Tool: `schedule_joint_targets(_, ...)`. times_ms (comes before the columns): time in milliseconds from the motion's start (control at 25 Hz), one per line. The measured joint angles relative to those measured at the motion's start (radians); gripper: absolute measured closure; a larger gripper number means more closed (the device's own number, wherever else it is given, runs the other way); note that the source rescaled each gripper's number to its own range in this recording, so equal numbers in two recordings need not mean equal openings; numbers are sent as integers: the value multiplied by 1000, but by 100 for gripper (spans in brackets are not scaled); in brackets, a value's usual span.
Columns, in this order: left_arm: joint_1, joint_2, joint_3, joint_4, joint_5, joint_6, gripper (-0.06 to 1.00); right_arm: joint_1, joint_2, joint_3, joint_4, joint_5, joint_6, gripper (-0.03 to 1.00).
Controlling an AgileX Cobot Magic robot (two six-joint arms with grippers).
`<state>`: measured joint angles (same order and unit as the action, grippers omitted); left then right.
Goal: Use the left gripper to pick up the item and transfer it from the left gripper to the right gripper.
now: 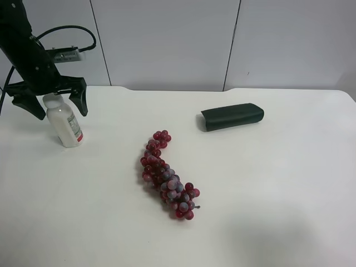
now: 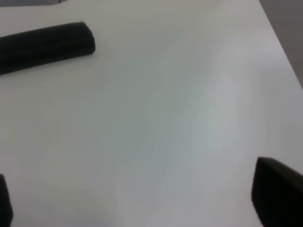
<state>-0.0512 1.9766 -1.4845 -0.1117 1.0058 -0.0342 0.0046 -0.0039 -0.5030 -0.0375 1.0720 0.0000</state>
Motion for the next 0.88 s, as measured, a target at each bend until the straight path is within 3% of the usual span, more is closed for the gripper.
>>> schedule_joint_targets(120,0,9,0,0,-4,4,-5,0,0,0,0,0,0,-3)
schedule_joint_targets(240,0,10,0,0,-5,7,11,0,0,0,0,0,0,-3)
schedule_joint_targets(320,0,10,0,0,-5,7,31,0,0,0,0,0,0,-3)
schedule_joint_targets(400,0,10,0,4,-5,7,62,0,0,0,0,0,0,-3)
schedule_joint_targets(440,1,10,0,5,-6,7,83,0,0,0,0,0,0,-3)
schedule_joint_targets(480,1,10,0,3,-8,8,94,0,0,0,0,0,0,-3)
schedule_joint_targets(880,1,10,-6,3,34,45,92,0,0,0,0,0,0,-3)
